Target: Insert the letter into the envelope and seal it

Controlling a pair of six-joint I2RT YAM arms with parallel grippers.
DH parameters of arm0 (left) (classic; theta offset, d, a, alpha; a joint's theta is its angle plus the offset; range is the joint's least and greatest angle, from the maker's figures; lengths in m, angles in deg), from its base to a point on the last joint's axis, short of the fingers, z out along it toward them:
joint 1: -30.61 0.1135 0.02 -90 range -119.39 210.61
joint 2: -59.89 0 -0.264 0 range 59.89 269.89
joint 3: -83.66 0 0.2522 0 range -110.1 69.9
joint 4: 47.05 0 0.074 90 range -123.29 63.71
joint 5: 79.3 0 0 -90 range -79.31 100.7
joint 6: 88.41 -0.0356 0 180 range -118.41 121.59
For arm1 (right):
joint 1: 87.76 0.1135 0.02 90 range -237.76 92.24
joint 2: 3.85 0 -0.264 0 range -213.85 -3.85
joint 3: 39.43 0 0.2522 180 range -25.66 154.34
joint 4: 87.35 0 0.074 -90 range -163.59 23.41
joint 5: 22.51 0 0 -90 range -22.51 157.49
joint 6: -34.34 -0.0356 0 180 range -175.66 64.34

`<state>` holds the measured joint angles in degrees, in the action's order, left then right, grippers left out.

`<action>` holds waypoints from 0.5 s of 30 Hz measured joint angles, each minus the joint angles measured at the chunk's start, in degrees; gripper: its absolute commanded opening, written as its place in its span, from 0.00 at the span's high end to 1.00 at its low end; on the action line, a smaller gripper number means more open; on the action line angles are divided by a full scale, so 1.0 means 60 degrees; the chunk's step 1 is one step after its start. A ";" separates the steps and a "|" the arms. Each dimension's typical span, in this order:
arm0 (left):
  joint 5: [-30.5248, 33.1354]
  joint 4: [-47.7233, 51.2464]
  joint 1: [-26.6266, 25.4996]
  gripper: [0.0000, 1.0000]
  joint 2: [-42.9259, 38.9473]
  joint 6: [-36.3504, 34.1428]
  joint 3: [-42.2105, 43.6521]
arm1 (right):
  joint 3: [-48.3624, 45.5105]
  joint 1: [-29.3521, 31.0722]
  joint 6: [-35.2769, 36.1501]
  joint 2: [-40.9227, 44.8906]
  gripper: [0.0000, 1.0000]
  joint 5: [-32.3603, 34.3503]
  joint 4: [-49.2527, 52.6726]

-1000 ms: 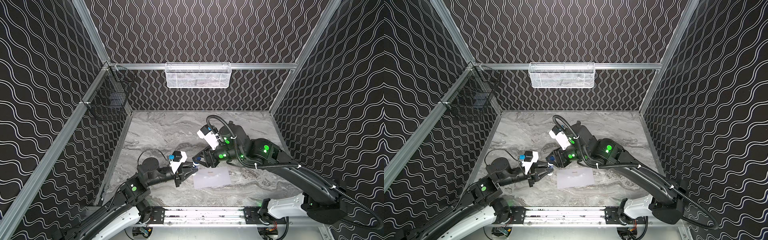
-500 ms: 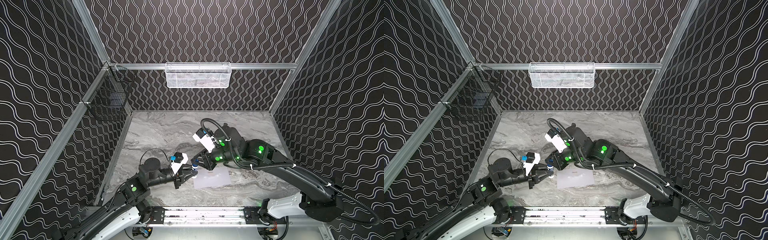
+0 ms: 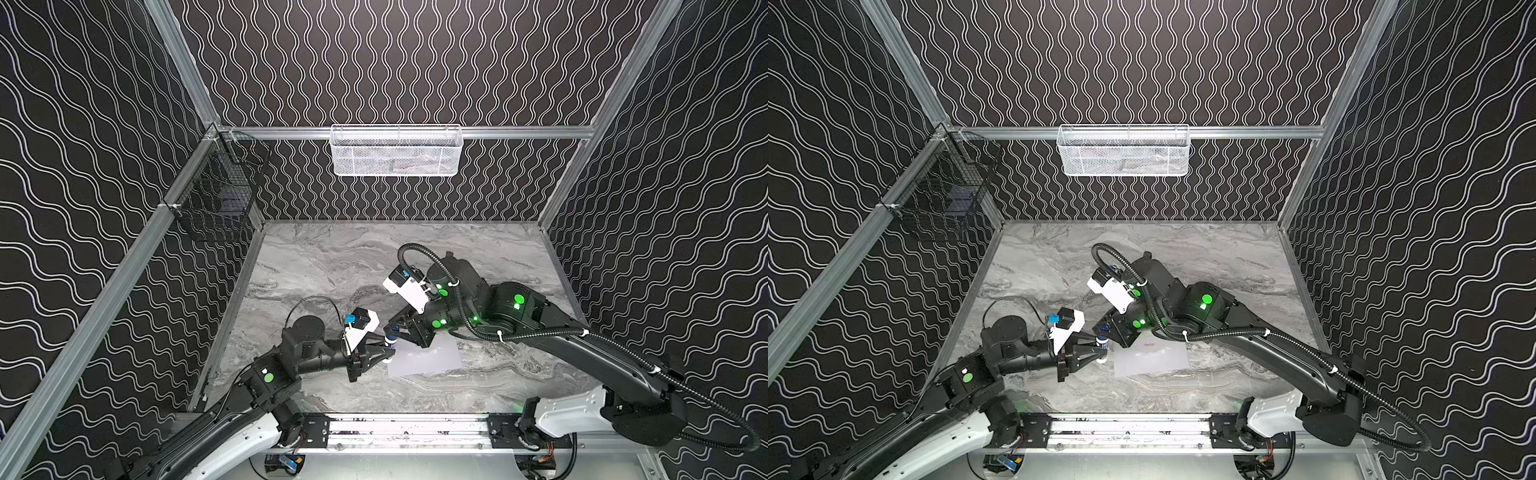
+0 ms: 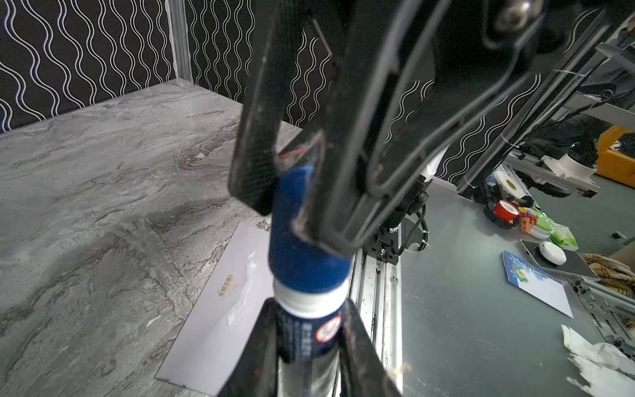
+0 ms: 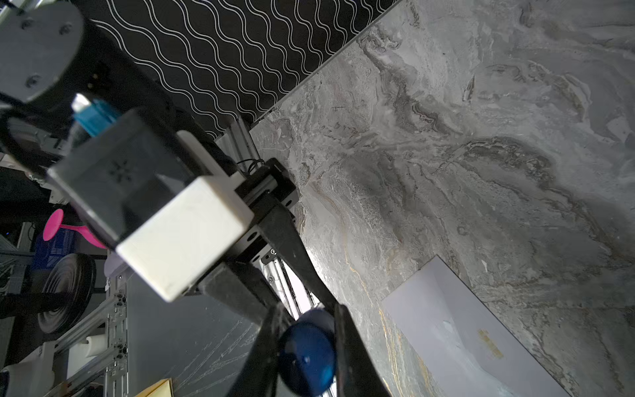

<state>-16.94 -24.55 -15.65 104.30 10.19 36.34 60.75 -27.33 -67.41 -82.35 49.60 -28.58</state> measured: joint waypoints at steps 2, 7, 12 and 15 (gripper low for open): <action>0.0073 0.0251 0.0000 1.00 0.0044 0.0004 -0.0007 | 0.0087 -0.0102 -0.0007 -0.0233 0.91 -0.0233 0.0146; 0.0033 0.0707 -0.0015 1.00 0.0022 -0.0007 -0.0011 | -0.0324 -0.0237 -0.0386 -0.0208 0.91 -0.0718 -0.0040; -0.0011 0.0903 -0.0033 1.00 -0.0029 -0.0047 -0.0011 | -0.0976 -0.0313 -0.0783 0.0080 0.92 -0.1002 -0.0619; -0.0018 0.1235 -0.0044 1.00 -0.0047 -0.0084 -0.0011 | -0.1184 -0.0310 -0.0867 0.0036 0.90 -0.1129 -0.0729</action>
<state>-17.05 -17.15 -15.91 104.01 9.69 36.27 53.64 -29.19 -72.61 -82.13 42.82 -32.95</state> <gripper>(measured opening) 0.239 0.231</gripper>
